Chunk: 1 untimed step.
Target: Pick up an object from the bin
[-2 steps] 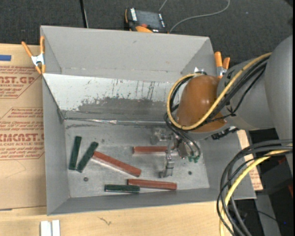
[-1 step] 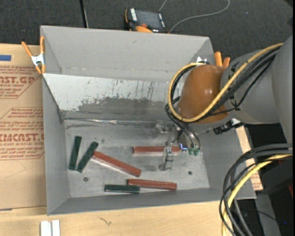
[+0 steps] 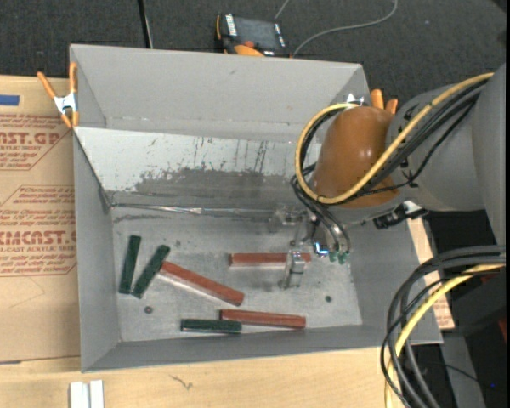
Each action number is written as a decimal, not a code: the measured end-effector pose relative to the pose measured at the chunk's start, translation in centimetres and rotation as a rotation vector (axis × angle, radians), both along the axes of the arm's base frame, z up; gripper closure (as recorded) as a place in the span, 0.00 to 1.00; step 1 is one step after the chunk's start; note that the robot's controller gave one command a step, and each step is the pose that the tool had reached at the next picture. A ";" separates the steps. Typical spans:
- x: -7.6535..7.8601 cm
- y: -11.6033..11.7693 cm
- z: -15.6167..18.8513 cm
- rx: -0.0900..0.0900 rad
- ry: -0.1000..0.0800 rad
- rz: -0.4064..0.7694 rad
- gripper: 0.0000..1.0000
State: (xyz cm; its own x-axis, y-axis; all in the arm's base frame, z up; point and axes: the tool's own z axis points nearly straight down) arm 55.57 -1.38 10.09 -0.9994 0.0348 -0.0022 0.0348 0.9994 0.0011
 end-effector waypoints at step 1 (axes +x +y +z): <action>-0.9 0.6 -3.3 0.001 0.005 -0.076 0.00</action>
Offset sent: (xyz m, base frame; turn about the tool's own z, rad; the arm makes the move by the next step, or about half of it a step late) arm -0.0084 0.0045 -0.0309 0.0759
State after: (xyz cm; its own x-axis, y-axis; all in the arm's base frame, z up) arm 54.64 -0.81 6.81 -0.9939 0.1102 0.0028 0.1102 0.9939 0.0013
